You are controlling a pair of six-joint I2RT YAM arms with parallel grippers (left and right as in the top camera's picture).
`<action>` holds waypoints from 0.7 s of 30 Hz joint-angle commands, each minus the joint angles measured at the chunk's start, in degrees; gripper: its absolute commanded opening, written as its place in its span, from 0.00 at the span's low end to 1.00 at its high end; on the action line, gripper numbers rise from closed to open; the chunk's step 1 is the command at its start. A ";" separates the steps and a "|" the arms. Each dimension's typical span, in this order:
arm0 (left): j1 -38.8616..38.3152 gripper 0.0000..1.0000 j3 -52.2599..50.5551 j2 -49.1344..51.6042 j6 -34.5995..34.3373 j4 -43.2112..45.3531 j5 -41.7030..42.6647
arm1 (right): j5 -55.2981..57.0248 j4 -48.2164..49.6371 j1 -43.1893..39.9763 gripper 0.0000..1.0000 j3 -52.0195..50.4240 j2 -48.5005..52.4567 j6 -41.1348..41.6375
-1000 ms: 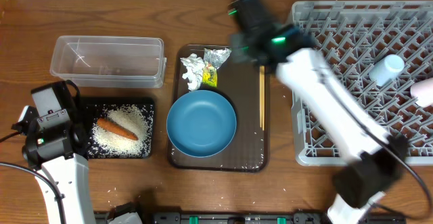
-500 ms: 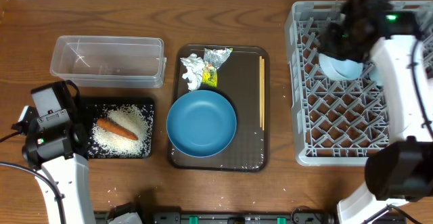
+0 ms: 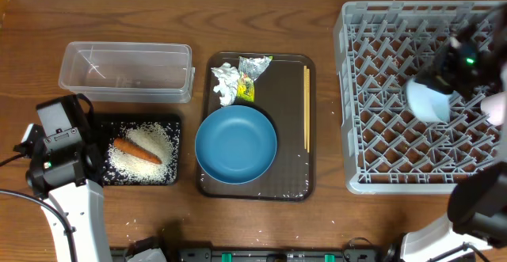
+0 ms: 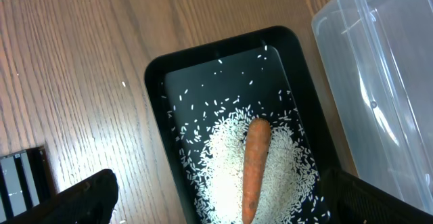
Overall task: Sort waste into correct bins and load items into the dishwasher rack
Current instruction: 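Carry the small bowl to the rack and set it down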
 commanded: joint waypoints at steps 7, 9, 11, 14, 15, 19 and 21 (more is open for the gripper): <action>0.31 0.98 0.68 -0.35 -0.72 -0.33 -0.50 | -25.51 12.15 -11.06 0.01 -17.09 -7.54 -10.84; 0.31 0.98 0.68 -0.35 -0.72 -0.33 -0.50 | -31.34 16.09 -11.93 0.01 -21.51 -7.48 -12.66; 0.31 0.98 0.68 -0.35 -0.72 -0.33 -0.50 | -37.09 20.57 -12.50 0.01 -25.24 -7.48 -14.10; 0.31 0.98 0.68 -0.35 -0.72 -0.33 -0.50 | -42.21 27.15 -13.07 0.01 -29.35 -7.45 -13.66; 0.31 0.98 0.68 -0.35 -0.72 -0.33 -0.50 | -42.25 28.11 -13.33 0.01 -29.92 -7.45 -13.20; 0.31 0.98 0.68 -0.35 -0.72 -0.33 -0.50 | -41.35 28.35 -15.34 0.01 -30.32 -7.45 -12.74; 0.31 0.98 0.68 -0.35 -0.72 -0.33 -0.50 | -41.35 28.17 -16.59 0.01 -30.32 -7.45 -11.76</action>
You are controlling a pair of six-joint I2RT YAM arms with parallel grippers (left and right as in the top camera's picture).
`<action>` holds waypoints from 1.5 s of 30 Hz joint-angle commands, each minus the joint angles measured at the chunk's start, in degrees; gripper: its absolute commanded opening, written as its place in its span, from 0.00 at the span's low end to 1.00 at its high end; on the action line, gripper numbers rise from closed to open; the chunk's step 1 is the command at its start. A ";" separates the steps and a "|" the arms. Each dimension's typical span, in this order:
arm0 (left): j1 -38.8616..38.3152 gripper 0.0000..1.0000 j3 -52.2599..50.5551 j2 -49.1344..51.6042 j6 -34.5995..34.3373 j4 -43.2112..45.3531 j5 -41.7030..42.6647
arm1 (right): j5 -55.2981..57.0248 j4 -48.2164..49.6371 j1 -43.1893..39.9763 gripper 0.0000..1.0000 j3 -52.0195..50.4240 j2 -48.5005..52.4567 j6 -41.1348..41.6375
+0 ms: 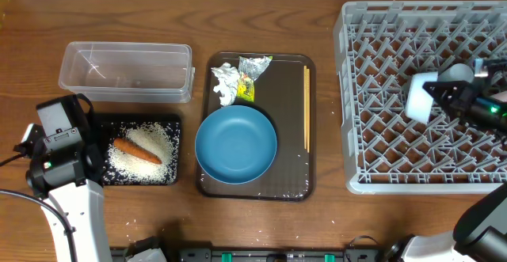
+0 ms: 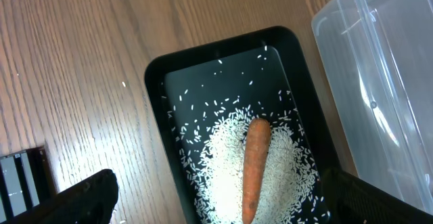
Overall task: Sort waste into correct bins and load items into the dishwasher rack
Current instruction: 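Carry the small bowl to the rack and set it down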
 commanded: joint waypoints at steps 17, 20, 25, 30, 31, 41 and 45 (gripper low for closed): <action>0.28 0.98 0.68 -0.35 -0.74 -0.33 -0.50 | -1.73 -6.60 -6.67 0.01 -0.15 -0.37 -4.79; 0.28 0.98 0.68 -0.35 -0.72 -0.33 -0.50 | -6.19 -5.01 -6.67 0.01 -0.15 -0.37 -5.79; 0.28 0.98 0.68 -0.35 -0.72 -0.33 -0.50 | -7.19 -3.69 -6.64 0.01 -0.17 -0.35 -5.77; 0.28 0.98 0.68 -0.35 -0.74 -0.33 -0.50 | -4.13 -3.17 -6.56 0.01 -0.44 -0.35 -5.79; 0.28 0.98 0.68 -0.35 -0.72 -0.33 -0.50 | -3.63 -2.71 -6.56 0.01 -0.59 -0.35 -5.79; 0.28 0.98 0.68 -0.35 -0.72 -0.33 -0.50 | -3.19 0.20 -5.79 0.01 -3.63 -0.20 -5.77; 0.28 0.98 0.68 -0.35 -0.72 -0.33 -0.50 | -3.21 0.48 -5.79 0.01 -4.07 -0.20 -5.77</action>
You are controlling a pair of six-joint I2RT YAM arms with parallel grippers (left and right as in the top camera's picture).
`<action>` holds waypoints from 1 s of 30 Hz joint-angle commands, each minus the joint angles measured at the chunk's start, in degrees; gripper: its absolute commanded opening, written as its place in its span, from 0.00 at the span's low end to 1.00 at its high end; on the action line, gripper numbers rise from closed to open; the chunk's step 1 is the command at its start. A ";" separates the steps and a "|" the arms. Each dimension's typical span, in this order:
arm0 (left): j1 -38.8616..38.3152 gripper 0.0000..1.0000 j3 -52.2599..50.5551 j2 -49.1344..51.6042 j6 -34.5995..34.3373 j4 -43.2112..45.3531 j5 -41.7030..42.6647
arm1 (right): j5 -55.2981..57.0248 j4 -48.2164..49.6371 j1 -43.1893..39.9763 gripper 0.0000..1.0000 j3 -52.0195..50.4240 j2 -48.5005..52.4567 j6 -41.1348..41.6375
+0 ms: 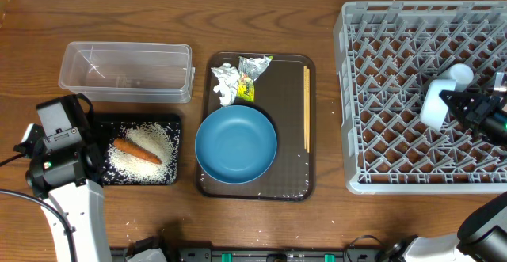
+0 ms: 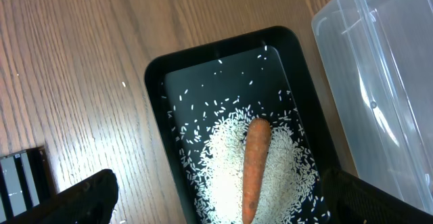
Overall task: Sort waste into correct bins and load items into the dishwasher rack
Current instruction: 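Carry the small bowl to the rack and set it down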
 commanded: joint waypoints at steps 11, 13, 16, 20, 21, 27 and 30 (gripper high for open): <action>0.28 0.98 0.68 -0.35 -0.74 -0.31 -0.50 | -9.16 4.57 -2.03 0.01 -0.72 -0.17 1.62; 0.28 0.98 0.68 -0.35 -0.72 -0.31 -0.50 | -11.39 6.54 -2.40 0.01 -0.72 -0.17 4.79; 0.28 0.98 0.68 -0.35 -0.74 -0.31 -0.48 | -11.41 9.11 -2.14 0.01 -0.74 -0.17 7.65; 0.28 0.98 0.68 -0.35 -0.72 -0.31 -0.50 | -9.79 8.48 -1.16 0.01 -0.76 -0.17 7.61; 0.28 0.98 0.68 -0.35 -0.74 -0.31 -0.50 | -8.79 8.13 -0.92 0.01 -0.76 -0.17 7.61; 0.28 0.98 0.68 -0.35 -0.72 -0.31 -0.50 | -4.07 6.82 -0.26 0.01 -1.38 -0.17 7.56; 0.28 0.98 0.68 -0.35 -0.72 -0.31 -0.50 | -4.09 6.88 -0.24 0.01 -2.12 -0.17 7.54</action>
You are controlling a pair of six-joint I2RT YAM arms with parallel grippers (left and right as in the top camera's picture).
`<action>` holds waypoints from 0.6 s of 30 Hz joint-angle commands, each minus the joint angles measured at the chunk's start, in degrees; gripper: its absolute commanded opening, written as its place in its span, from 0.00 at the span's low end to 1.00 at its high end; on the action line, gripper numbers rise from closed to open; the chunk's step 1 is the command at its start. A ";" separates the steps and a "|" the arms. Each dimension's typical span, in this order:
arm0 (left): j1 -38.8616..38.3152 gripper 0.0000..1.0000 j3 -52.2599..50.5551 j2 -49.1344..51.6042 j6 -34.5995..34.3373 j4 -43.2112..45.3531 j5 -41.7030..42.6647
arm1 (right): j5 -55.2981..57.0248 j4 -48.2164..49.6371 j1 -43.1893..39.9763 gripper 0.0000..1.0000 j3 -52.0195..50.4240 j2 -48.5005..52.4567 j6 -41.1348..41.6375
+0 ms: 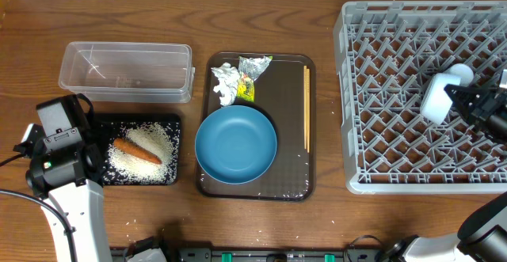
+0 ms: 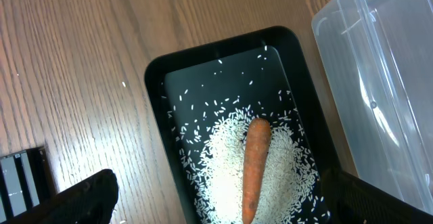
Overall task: Sort waste into correct bins and load items into the dishwasher rack
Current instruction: 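Carry the small bowl to the rack and set it down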
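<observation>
A white cup (image 1: 438,96) lies in the grey dishwasher rack (image 1: 372,56) near its right side, and my right gripper (image 1: 462,101) is shut on its rim from the right. On the brown tray (image 1: 289,175) sit a blue bowl (image 1: 236,144), a pair of chopsticks (image 1: 306,108) and crumpled wrappers (image 1: 238,78). The black tray (image 2: 157,88) holds rice and a carrot (image 2: 254,163). My left gripper (image 2: 226,207) hangs open above that tray, with nothing between its fingers (image 2: 88,197).
A clear plastic container (image 1: 127,70) stands behind the black tray at the far left. The rack fills the right third of the table. Bare wood lies between the trays and the table's front edge.
The cup and my right gripper have shifted slightly toward the back of the rack. The left arm and everything on the trays are unchanged.
My right gripper first held the white cup over the rack's right-middle area. Then the cup was lower, lying sideways with the gripper to its right. Later it was nearer the right edge, and now a little further back. The left gripper stayed open over the rice tray.
</observation>
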 commanded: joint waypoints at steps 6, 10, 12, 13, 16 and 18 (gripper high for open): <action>0.28 0.98 0.68 -0.35 -0.72 -0.31 -0.50 | 0.02 1.51 0.33 0.01 -2.34 -0.20 0.33; 0.28 0.98 0.68 -0.35 -0.72 -0.31 -0.50 | -0.02 1.97 0.20 0.01 -2.34 -0.20 0.37; 0.28 0.98 0.68 -0.35 -0.72 -0.33 -0.48 | 0.00 2.45 0.09 0.01 -2.34 -0.20 0.44; 0.28 0.98 0.68 -0.35 -0.72 -0.31 -0.50 | 0.02 2.47 -0.04 0.01 -2.34 -0.20 0.83; 0.28 0.98 0.68 -0.35 -0.72 -0.31 -0.50 | 0.02 2.36 -0.52 0.01 -2.34 -0.20 1.07; 0.28 0.98 0.68 -0.35 -0.72 -0.31 -0.50 | 0.15 2.25 -1.11 0.01 -2.32 -0.26 2.25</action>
